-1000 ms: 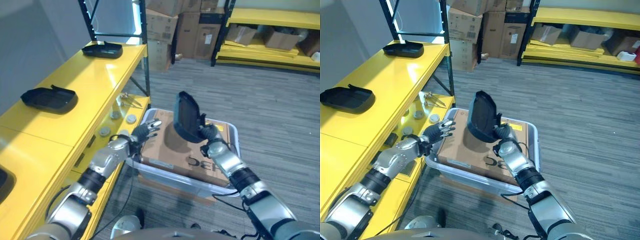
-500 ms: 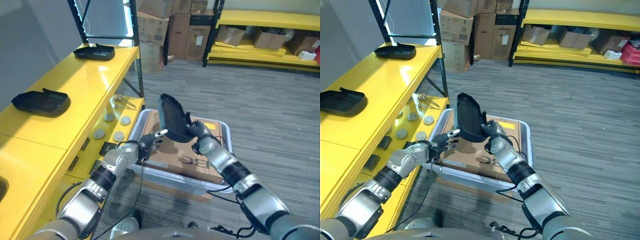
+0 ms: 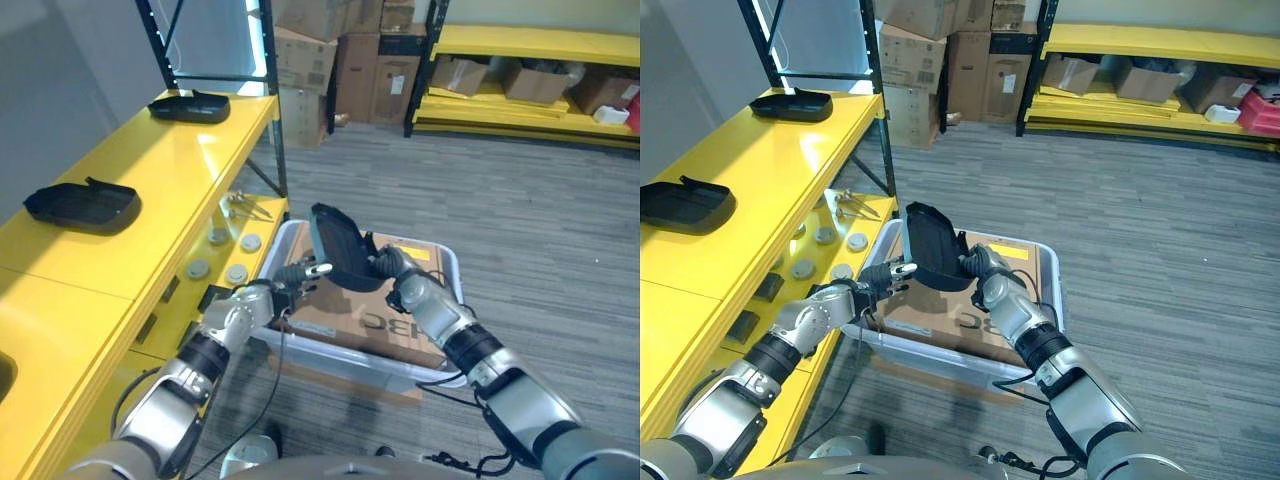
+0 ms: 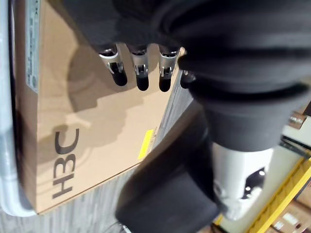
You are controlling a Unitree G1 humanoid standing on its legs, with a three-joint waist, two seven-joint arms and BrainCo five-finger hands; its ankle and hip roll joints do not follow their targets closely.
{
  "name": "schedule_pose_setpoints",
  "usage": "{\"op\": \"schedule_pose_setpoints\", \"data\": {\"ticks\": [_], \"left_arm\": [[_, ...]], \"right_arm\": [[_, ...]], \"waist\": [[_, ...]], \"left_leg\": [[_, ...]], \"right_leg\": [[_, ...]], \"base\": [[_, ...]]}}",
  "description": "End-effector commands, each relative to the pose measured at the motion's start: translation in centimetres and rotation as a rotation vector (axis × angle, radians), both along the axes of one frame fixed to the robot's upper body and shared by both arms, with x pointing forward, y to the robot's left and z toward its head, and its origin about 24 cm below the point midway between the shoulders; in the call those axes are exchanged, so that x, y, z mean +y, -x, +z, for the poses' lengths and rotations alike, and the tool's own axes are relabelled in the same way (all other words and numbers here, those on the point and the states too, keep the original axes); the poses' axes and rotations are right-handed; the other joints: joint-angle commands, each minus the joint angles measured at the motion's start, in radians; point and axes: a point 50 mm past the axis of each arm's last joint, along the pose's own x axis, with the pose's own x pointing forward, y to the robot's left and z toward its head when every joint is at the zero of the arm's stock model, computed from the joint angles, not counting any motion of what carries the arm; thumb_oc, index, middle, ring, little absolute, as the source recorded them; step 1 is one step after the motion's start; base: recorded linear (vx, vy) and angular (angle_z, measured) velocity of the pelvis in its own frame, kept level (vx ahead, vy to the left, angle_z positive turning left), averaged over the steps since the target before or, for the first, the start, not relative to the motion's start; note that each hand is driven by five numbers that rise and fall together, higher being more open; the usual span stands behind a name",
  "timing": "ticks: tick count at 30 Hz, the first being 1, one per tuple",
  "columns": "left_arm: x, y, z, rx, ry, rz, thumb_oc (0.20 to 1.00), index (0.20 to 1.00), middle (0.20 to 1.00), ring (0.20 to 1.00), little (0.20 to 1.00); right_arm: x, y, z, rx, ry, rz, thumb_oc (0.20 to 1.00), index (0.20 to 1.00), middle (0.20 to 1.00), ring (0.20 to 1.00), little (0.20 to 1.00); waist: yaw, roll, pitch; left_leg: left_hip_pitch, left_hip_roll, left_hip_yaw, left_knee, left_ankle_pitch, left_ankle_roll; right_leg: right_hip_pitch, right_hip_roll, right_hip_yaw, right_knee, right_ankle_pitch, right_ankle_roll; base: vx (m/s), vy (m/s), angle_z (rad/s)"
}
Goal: Move parts from the plastic box to the shelf.
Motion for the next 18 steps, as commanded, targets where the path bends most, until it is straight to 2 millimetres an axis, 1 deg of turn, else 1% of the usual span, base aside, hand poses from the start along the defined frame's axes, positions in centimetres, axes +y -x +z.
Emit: {"op": "schedule_pose_setpoints", "data": {"ticks": [1, 4, 6, 9, 10, 12, 13, 17, 18], "left_arm": [[-0.8, -1.4, 1.3, -0.027, 0.12, 0.062, 1.0, 1.0, 1.0, 1.0, 1.0], [0.2, -1.2, 1.1, 0.0, 0.198, 0.061, 1.0, 1.0, 1.0, 1.0, 1.0], [0.6, -1.2, 1.2, 0.005, 0.219, 0.072, 1.0, 1.0, 1.0, 1.0, 1.0], [1.5, -1.0, 0.9, 0.006, 0.186, 0.046, 1.0, 1.0, 1.0, 1.0, 1.0], [1.7, -0.9, 0.7, -0.003, 0.148, 0.021, 1.0, 1.0, 1.0, 1.0, 1.0], [1.6, -0.7, 0.4, -0.008, 0.113, -0.011, 1.0, 1.0, 1.0, 1.0, 1.0], [1.3, -0.4, 0.2, -0.015, 0.076, -0.057, 1.0, 1.0, 1.0, 1.0, 1.0], [0.5, 0.1, 0.1, 0.001, 0.047, -0.13, 1.0, 1.0, 1.0, 1.0, 1.0], [-0.2, 0.6, -0.3, 0.029, 0.016, -0.198, 1.0, 1.0, 1.0, 1.0, 1.0]], "right_arm": [[0.5, -1.4, 2.7, -0.125, 0.069, 0.096, 0.2, 0.2, 0.2, 0.2, 0.2], [-0.8, -1.1, 2.5, -0.117, 0.076, 0.072, 0.2, 0.2, 0.2, 0.2, 0.2], [-1.2, -1.0, 2.5, -0.118, 0.076, 0.064, 0.2, 0.2, 0.2, 0.2, 0.2], [-1.7, -0.8, 2.5, -0.119, 0.074, 0.061, 0.2, 0.2, 0.2, 0.2, 0.2], [-1.8, -0.8, 2.5, -0.121, 0.074, 0.064, 0.2, 0.2, 0.2, 0.2, 0.2], [-1.9, -0.7, 2.6, -0.127, 0.072, 0.072, 0.2, 0.2, 0.2, 0.2, 0.2], [-1.7, -0.7, 2.8, -0.136, 0.065, 0.084, 0.2, 0.2, 0.2, 0.2, 0.2], [-1.0, -0.8, 3.2, -0.153, 0.06, 0.107, 0.2, 0.2, 0.2, 0.2, 0.2], [-0.5, -0.9, 3.4, -0.162, 0.057, 0.128, 0.2, 0.2, 0.2, 0.2, 0.2]], "waist": [[0.04, 0.001, -0.062], [0.04, 0.002, -0.061], [0.038, 0.004, -0.06], [0.036, 0.006, -0.058], [0.034, 0.007, -0.057], [0.033, 0.008, -0.055], [0.032, 0.009, -0.055], [0.031, 0.011, -0.053], [0.03, 0.012, -0.052]], "left_leg": [[-0.024, 0.016, -0.042, 0.003, -0.052, -0.027], [-0.024, 0.017, -0.042, -0.003, -0.048, -0.028], [-0.023, 0.019, -0.04, -0.004, -0.046, -0.029], [-0.021, 0.02, -0.035, -0.005, -0.045, -0.029], [-0.022, 0.019, -0.036, -0.006, -0.044, -0.027], [-0.022, 0.018, -0.036, -0.006, -0.044, -0.027], [-0.021, 0.017, -0.036, -0.009, -0.043, -0.025], [-0.017, 0.014, -0.038, -0.012, -0.042, -0.023], [-0.014, 0.013, -0.037, -0.014, -0.043, -0.021]], "right_leg": [[0.021, -0.052, -0.068, 0.059, -0.08, 0.063], [0.023, -0.053, -0.074, 0.056, -0.078, 0.063], [0.023, -0.053, -0.075, 0.057, -0.078, 0.063], [0.022, -0.053, -0.076, 0.058, -0.079, 0.063], [0.02, -0.053, -0.074, 0.059, -0.078, 0.063], [0.019, -0.053, -0.074, 0.06, -0.078, 0.064], [0.018, -0.053, -0.073, 0.061, -0.077, 0.066], [0.02, -0.052, -0.07, 0.059, -0.075, 0.067], [0.02, -0.052, -0.068, 0.059, -0.074, 0.068]], "base": [[0.0, 0.0, 0.0], [0.0, 0.0, 0.0], [0.0, 0.0, 0.0], [0.0, 0.0, 0.0], [0.0, 0.0, 0.0], [0.0, 0.0, 0.0], [0.0, 0.0, 0.0], [0.0, 0.0, 0.0], [0.0, 0.0, 0.0]]}}
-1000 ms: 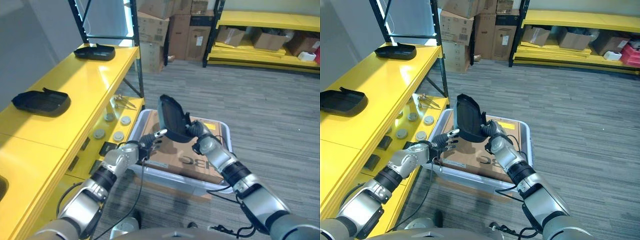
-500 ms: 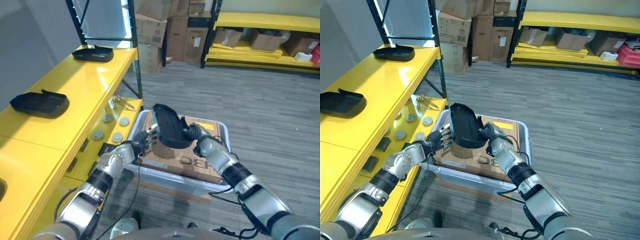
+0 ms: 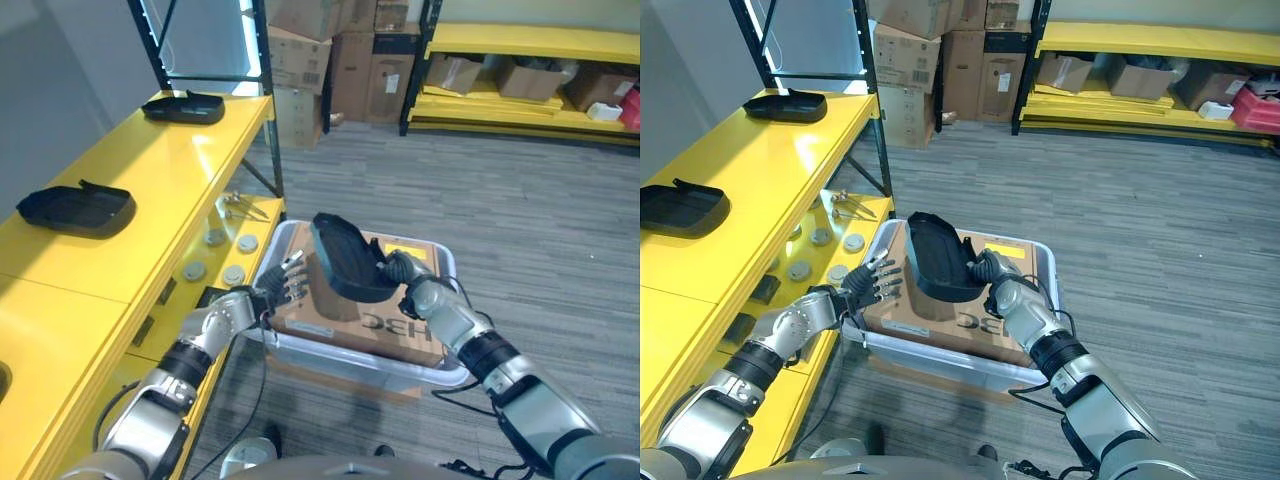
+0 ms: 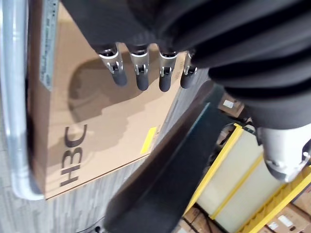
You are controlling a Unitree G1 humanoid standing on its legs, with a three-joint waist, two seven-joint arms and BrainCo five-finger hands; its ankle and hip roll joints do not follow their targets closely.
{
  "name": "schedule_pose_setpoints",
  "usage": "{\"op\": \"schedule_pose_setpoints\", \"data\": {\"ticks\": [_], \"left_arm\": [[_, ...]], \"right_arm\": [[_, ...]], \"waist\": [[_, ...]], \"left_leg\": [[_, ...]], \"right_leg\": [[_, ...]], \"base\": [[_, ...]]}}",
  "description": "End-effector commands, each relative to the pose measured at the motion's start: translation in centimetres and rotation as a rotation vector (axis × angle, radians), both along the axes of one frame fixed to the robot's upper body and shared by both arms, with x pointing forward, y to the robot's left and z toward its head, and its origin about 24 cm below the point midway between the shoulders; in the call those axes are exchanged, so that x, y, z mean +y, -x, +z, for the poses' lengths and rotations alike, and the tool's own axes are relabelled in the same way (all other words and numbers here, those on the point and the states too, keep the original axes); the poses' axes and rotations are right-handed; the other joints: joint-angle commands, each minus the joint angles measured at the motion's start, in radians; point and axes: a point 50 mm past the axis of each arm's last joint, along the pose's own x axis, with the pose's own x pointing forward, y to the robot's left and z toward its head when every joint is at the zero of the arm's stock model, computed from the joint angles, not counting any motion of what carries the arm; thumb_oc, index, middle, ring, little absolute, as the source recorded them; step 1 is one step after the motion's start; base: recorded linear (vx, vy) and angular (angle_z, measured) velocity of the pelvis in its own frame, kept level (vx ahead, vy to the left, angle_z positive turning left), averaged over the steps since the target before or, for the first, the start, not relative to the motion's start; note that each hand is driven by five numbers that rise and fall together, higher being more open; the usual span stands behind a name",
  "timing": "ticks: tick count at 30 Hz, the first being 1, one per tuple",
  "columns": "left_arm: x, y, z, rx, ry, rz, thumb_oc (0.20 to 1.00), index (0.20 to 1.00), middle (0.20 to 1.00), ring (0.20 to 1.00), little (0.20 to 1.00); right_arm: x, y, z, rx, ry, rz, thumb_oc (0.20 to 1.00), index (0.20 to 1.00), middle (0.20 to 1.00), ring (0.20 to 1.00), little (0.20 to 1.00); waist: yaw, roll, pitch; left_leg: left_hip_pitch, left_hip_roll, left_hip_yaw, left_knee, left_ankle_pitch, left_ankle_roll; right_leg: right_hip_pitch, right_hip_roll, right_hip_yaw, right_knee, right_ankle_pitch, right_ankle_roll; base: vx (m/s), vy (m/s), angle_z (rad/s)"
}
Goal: Move parts from the plastic box to the shelf.
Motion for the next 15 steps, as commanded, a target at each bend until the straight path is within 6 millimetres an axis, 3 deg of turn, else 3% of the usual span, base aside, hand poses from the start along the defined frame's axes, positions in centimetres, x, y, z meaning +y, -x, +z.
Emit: {"op": "schedule_pose_setpoints", "data": {"ticks": [1, 7, 8, 15], "left_arm": [[-2.2, 0.0, 0.5, -0.013, -0.022, -0.131, 1.0, 1.0, 1.0, 1.0, 1.0], [-4.0, 0.5, 0.5, 0.004, -0.023, -0.201, 1.0, 1.0, 1.0, 1.0, 1.0], [-5.0, 0.8, 0.7, 0.0, -0.01, -0.219, 1.0, 1.0, 1.0, 1.0, 1.0], [-6.7, 0.9, 1.5, -0.002, 0.061, -0.191, 1.0, 1.0, 1.0, 1.0, 1.0]], "right_arm": [[1.6, -1.5, 3.9, -0.176, 0.013, 0.106, 0.2, 0.2, 0.2, 0.2, 0.2], [3.0, -1.8, 4.1, -0.181, 0.007, 0.141, 0.2, 0.2, 0.2, 0.2, 0.2], [3.8, -2.0, 4.3, -0.18, 0.009, 0.161, 0.2, 0.2, 0.2, 0.2, 0.2], [5.3, -2.1, 4.3, -0.164, 0.02, 0.211, 0.2, 0.2, 0.2, 0.2, 0.2]], "waist": [[0.033, 0.011, -0.051], [0.031, 0.011, -0.051], [0.031, 0.011, -0.048], [0.034, 0.009, -0.049]], "left_leg": [[-0.032, 0.013, -0.04, 0.018, -0.056, -0.019], [-0.03, 0.012, -0.039, 0.017, -0.056, -0.017], [-0.03, 0.012, -0.041, 0.018, -0.057, -0.016], [-0.03, 0.012, -0.044, 0.017, -0.057, -0.017]], "right_leg": [[0.008, -0.056, -0.066, 0.075, -0.079, 0.069], [0.007, -0.056, -0.065, 0.076, -0.076, 0.072], [0.006, -0.056, -0.066, 0.078, -0.076, 0.072], [0.007, -0.057, -0.069, 0.077, -0.076, 0.073]], "base": [[0.0, 0.0, 0.0], [0.0, 0.0, 0.0], [0.0, 0.0, 0.0], [0.0, 0.0, 0.0]]}}
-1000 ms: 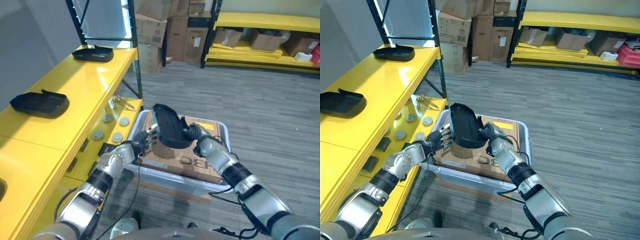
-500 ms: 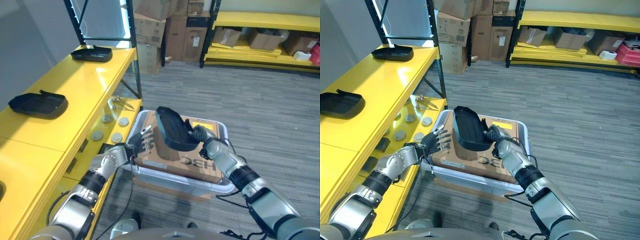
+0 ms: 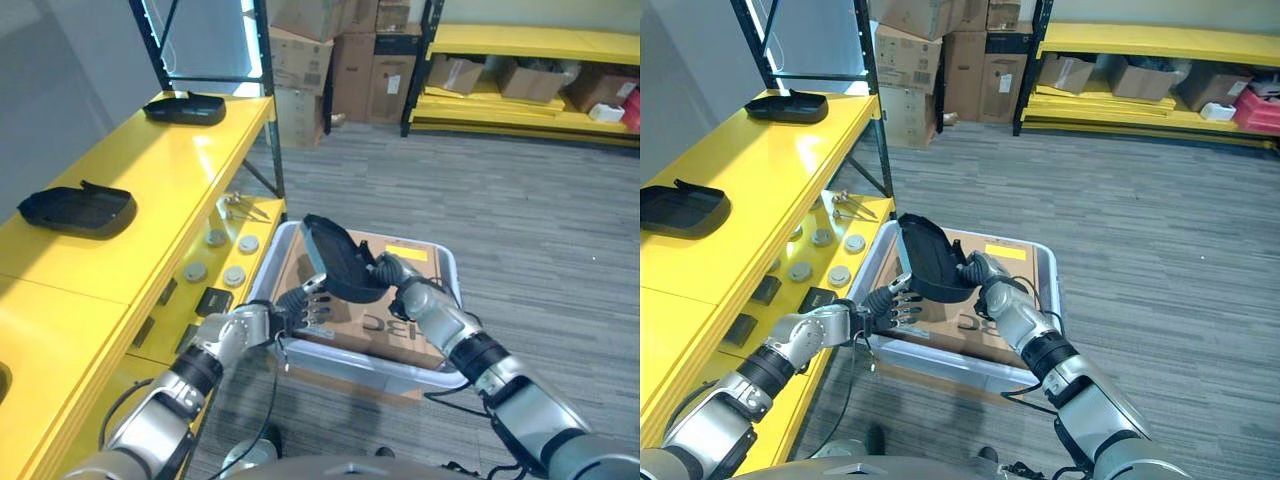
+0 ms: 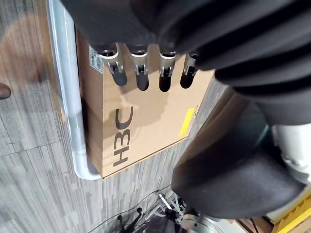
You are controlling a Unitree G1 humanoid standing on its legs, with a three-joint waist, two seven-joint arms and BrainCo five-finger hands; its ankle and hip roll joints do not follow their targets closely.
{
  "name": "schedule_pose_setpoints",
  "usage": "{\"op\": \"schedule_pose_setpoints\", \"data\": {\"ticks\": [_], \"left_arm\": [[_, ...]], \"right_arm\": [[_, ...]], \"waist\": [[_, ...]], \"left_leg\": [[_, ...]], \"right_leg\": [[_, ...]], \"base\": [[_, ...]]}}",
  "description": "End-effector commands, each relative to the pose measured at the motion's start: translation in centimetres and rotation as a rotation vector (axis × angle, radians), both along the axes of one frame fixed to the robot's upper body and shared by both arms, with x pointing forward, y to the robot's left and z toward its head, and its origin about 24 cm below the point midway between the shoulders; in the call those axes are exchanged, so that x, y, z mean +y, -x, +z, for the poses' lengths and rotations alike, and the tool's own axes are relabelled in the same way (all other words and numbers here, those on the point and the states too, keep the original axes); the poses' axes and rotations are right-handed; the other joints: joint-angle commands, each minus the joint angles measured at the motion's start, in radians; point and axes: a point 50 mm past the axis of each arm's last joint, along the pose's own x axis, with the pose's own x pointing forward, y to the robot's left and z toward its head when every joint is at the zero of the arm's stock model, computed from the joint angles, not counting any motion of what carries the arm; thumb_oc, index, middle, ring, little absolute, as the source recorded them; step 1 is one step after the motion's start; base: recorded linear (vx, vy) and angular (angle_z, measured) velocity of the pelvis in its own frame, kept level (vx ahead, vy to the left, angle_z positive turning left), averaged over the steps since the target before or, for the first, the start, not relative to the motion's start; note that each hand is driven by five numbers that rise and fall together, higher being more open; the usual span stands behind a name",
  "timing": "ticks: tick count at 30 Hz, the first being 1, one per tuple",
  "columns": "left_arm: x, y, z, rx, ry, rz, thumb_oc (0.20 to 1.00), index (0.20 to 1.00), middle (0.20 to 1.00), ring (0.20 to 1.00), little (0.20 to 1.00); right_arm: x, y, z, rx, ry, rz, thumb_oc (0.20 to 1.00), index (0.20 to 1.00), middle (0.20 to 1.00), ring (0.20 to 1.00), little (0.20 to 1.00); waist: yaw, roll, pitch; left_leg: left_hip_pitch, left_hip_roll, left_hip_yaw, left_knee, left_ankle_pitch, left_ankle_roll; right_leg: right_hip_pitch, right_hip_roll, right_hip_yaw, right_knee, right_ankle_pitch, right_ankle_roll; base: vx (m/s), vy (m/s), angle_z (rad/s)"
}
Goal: Move parts from the plastic box to the shelf.
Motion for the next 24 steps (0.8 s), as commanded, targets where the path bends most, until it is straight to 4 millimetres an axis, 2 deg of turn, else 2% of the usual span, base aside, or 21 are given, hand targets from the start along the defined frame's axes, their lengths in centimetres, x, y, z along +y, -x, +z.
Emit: {"op": "schedule_pose_setpoints", "data": {"ticks": [1, 6, 10, 19, 24], "left_arm": [[-4.0, -1.1, 2.8, -0.067, 0.122, -0.021, 1.0, 1.0, 1.0, 1.0, 1.0], [-4.1, -1.5, 3.4, -0.057, 0.19, 0.059, 1.0, 1.0, 1.0, 1.0, 1.0], [-3.0, -1.9, 3.4, -0.037, 0.253, 0.117, 1.0, 1.0, 1.0, 1.0, 1.0], [-2.8, -1.6, 3.1, -0.017, 0.276, 0.114, 1.0, 1.0, 1.0, 1.0, 1.0], [-3.2, -1.0, 2.7, -0.024, 0.234, 0.061, 1.0, 1.0, 1.0, 1.0, 1.0]], "right_arm": [[3.8, -2.2, 4.7, -0.18, 0.033, 0.173, 0.2, 0.2, 0.2, 0.2, 0.2], [4.1, -2.2, 4.3, -0.156, 0.051, 0.186, 0.2, 0.2, 0.2, 0.2, 0.2], [3.6, -1.9, 3.5, -0.13, 0.071, 0.193, 0.2, 0.2, 0.2, 0.2, 0.2], [3.5, -1.2, 2.6, -0.113, 0.087, 0.222, 0.2, 0.2, 0.2, 0.2, 0.2], [4.1, -1.0, 2.7, -0.127, 0.081, 0.245, 0.2, 0.2, 0.2, 0.2, 0.2]], "waist": [[0.031, 0.007, -0.048], [0.036, 0.005, -0.049], [0.041, 0.004, -0.051], [0.042, 0.004, -0.05], [0.042, 0.004, -0.048]], "left_leg": [[-0.044, 0.013, -0.045, 0.04, -0.065, -0.015], [-0.043, 0.016, -0.045, 0.039, -0.065, -0.017], [-0.048, 0.018, -0.045, 0.043, -0.066, -0.02], [-0.051, 0.016, -0.048, 0.044, -0.067, -0.02], [-0.051, 0.014, -0.05, 0.043, -0.068, -0.018]], "right_leg": [[0.002, -0.058, -0.069, 0.086, -0.078, 0.073], [0.005, -0.058, -0.075, 0.084, -0.079, 0.071], [0.004, -0.06, -0.082, 0.086, -0.082, 0.069], [0.004, -0.061, -0.085, 0.085, -0.083, 0.068], [0.003, -0.06, -0.082, 0.085, -0.083, 0.068]], "base": [[0.0, 0.0, 0.0], [0.0, 0.0, 0.0], [0.0, 0.0, 0.0], [0.0, 0.0, 0.0], [0.0, 0.0, 0.0]]}}
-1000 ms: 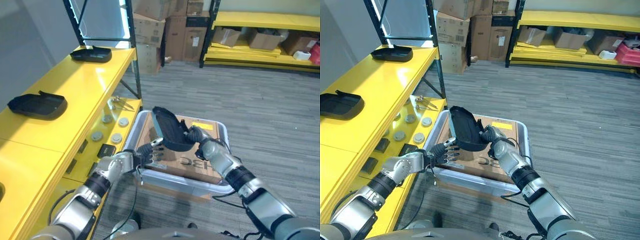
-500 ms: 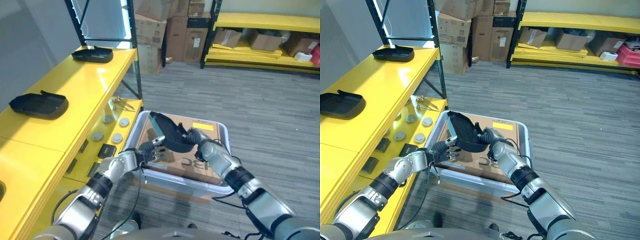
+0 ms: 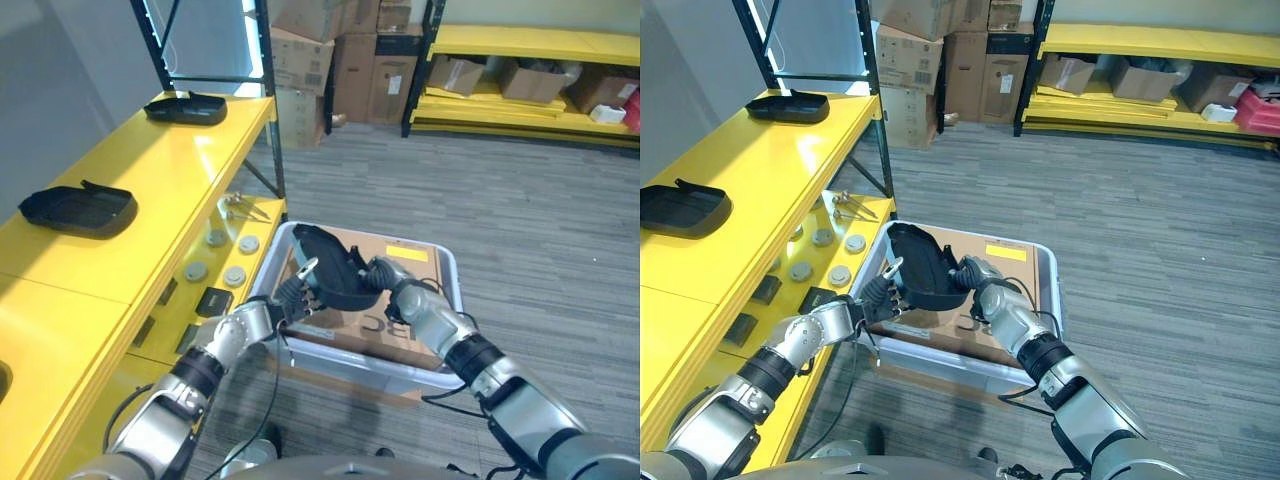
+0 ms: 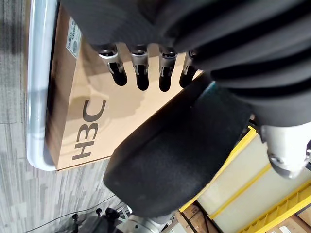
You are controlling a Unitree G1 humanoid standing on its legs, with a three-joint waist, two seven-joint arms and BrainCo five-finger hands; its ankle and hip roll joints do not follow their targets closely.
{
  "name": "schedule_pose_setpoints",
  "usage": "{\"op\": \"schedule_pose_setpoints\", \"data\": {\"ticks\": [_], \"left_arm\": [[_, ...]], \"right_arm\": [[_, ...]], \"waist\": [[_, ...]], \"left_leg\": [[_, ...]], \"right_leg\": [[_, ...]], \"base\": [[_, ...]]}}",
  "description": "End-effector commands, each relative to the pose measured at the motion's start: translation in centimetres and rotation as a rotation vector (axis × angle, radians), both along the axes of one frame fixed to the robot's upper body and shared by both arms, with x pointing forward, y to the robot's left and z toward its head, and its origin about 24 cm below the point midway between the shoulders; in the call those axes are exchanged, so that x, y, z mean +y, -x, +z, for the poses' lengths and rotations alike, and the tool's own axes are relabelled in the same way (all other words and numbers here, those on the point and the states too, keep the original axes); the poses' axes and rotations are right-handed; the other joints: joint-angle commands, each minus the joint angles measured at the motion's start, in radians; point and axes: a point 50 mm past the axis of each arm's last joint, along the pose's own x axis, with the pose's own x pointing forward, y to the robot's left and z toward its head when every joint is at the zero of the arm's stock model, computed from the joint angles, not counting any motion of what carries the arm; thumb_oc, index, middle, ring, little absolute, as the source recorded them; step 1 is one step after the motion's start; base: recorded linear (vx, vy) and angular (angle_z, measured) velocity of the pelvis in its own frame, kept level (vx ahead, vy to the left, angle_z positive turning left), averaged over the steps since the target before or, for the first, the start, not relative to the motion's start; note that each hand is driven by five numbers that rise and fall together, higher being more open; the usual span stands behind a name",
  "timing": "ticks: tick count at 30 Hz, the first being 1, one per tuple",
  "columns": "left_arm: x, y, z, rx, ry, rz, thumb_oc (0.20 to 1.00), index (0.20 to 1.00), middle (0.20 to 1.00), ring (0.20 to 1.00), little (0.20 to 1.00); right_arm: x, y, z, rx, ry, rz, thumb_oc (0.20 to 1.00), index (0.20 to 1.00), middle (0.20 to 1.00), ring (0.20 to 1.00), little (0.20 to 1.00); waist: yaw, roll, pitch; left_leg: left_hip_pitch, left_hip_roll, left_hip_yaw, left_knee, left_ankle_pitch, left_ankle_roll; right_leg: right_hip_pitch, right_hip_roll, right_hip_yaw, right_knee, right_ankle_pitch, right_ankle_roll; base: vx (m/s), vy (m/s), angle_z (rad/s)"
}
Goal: Move parts from the plastic box to the shelf.
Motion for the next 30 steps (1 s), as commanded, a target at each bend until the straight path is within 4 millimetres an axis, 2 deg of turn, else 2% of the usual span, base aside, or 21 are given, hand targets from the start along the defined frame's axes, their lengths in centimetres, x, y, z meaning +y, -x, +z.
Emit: {"op": "schedule_pose_setpoints", "data": {"ticks": [1, 8, 20, 21, 22, 23, 30], "left_arm": [[-3.7, -0.5, 2.2, -0.08, 0.095, -0.103, 1.0, 1.0, 1.0, 1.0, 1.0], [-5.1, 0.2, 2.2, -0.129, 0.017, -0.219, 1.0, 1.0, 1.0, 1.0, 1.0], [-6.7, 0.4, 2.9, -0.164, 0.012, -0.253, 1.0, 1.0, 1.0, 1.0, 1.0], [-6.7, 0.4, 2.9, -0.171, 0.008, -0.25, 0.57, 0.57, 0.57, 0.57, 0.57], [-6.8, 0.2, 3.1, -0.196, -0.003, -0.238, 0.357, 0.357, 0.357, 0.357, 0.357], [-6.8, 0.0, 3.3, -0.225, -0.011, -0.239, 0.2, 0.2, 0.2, 0.2, 0.2], [-6.5, -0.6, 4.4, -0.33, -0.057, -0.245, 0.2, 0.2, 0.2, 0.2, 0.2]], "right_arm": [[3.2, -1.2, 3.1, -0.151, 0.017, 0.167, 0.2, 0.2, 0.2, 0.2, 0.2], [4.7, -1.2, 3.7, -0.162, 0.012, 0.228, 0.2, 0.2, 0.2, 0.2, 0.2], [6.8, -1.1, 4.0, -0.165, -0.017, 0.269, 0.2, 0.2, 0.2, 0.2, 0.2], [6.8, -1.1, 4.1, -0.165, -0.018, 0.271, 0.2, 0.2, 0.2, 0.2, 0.2], [7.1, -1.1, 4.1, -0.166, -0.02, 0.271, 0.2, 0.2, 0.2, 0.2, 0.2], [7.2, -1.2, 4.2, -0.167, -0.023, 0.268, 0.2, 0.2, 0.2, 0.2, 0.2], [7.1, -1.3, 4.2, -0.165, -0.045, 0.239, 0.2, 0.2, 0.2, 0.2, 0.2]], "waist": [[0.039, 0.004, -0.047], [0.033, 0.005, -0.042], [0.032, 0.003, -0.043], [0.032, 0.003, -0.043], [0.033, 0.004, -0.042], [0.033, 0.003, -0.042], [0.034, 0.005, -0.044]], "left_leg": [[-0.053, 0.013, -0.049, 0.049, -0.072, -0.017], [-0.049, 0.011, -0.05, 0.046, -0.071, -0.015], [-0.041, 0.014, -0.046, 0.04, -0.071, -0.016], [-0.041, 0.015, -0.046, 0.041, -0.071, -0.017], [-0.042, 0.014, -0.047, 0.041, -0.071, -0.017], [-0.041, 0.014, -0.047, 0.04, -0.071, -0.016], [-0.038, 0.015, -0.048, 0.04, -0.071, -0.018]], "right_leg": [[0.003, -0.06, -0.079, 0.09, -0.084, 0.068], [0.001, -0.058, -0.074, 0.091, -0.083, 0.069], [0.005, -0.057, -0.074, 0.089, -0.082, 0.07], [0.005, -0.057, -0.074, 0.09, -0.083, 0.07], [0.005, -0.057, -0.074, 0.09, -0.082, 0.07], [0.006, -0.057, -0.073, 0.089, -0.082, 0.07], [0.008, -0.057, -0.074, 0.089, -0.083, 0.07]], "base": [[0.0, 0.0, 0.0], [0.0, 0.0, 0.0], [0.0, 0.0, 0.0], [0.0, 0.0, 0.0], [0.0, 0.0, 0.0], [0.0, 0.0, 0.0], [0.0, 0.0, 0.0]]}}
